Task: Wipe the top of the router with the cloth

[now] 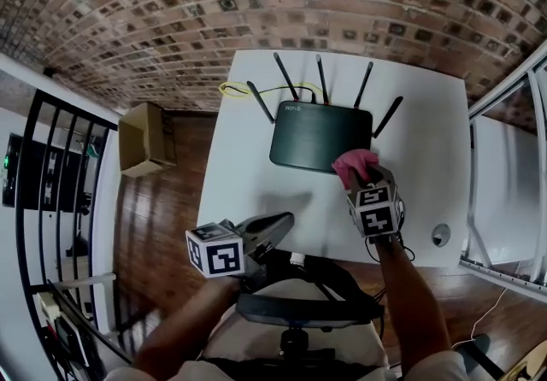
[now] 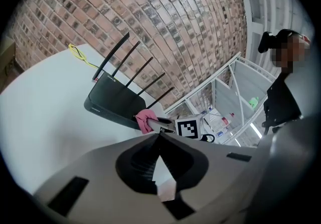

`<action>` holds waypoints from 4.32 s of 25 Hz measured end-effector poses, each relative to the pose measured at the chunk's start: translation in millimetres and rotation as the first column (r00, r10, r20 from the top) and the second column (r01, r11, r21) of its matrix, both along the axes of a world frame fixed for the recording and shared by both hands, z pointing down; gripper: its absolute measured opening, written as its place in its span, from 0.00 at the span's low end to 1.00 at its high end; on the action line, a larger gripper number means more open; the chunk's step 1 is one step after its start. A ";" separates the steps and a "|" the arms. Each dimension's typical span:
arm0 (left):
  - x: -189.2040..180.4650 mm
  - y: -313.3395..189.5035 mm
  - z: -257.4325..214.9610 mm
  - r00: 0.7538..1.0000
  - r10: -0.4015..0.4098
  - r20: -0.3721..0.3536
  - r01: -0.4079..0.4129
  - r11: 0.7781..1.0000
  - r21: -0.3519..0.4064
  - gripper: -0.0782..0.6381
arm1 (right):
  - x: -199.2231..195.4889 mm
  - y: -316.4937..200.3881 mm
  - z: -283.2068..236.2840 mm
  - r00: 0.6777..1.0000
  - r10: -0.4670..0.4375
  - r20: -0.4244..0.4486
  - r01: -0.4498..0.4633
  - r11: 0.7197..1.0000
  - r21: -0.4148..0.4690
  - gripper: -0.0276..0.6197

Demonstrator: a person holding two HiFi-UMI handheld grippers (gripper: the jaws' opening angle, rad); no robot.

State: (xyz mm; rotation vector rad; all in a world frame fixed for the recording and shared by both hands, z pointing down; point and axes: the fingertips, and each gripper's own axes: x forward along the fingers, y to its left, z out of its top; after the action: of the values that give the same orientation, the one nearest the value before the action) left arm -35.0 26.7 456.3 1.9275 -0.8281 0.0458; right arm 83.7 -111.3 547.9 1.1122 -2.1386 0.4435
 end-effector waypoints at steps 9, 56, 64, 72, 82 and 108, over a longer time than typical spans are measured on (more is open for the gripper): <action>-15.9 6.4 -1.5 0.999 0.009 -0.031 -0.008 1.000 0.008 0.12 | 57.3 5.1 6.6 0.981 0.177 -0.076 -0.180 0.983 -0.022 0.21; -190.4 -1.4 18.9 0.990 0.138 -0.022 -0.138 0.990 -0.029 0.12 | -256.9 46.8 13.9 0.904 0.263 0.336 -0.158 0.938 -0.309 0.21; -185.0 -0.4 22.9 0.986 0.163 -0.020 -0.164 0.986 -0.040 0.12 | -237.5 47.1 22.3 0.915 0.284 0.288 -0.202 0.938 -0.282 0.20; -160.9 -2.5 21.4 0.979 0.201 -0.026 -0.202 0.979 -0.035 0.12 | -198.0 49.8 24.0 0.907 0.336 0.254 -0.267 0.924 -0.272 0.20; -122.1 -3.4 22.5 0.972 0.232 -0.031 -0.233 0.971 -0.044 0.12 | -139.2 51.5 27.5 0.881 0.407 0.240 -0.339 0.898 -0.279 0.20; -41.6 -1.2 25.5 0.975 0.220 -0.041 -0.223 0.972 -0.069 0.12 | -52.1 47.4 34.3 0.880 0.409 0.240 -0.340 0.897 -0.281 0.20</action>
State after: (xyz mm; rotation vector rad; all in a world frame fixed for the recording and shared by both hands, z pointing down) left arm -76.5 25.5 481.8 1.9380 -0.5781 0.1761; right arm 31.6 -63.9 582.1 1.4001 -2.0398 1.0735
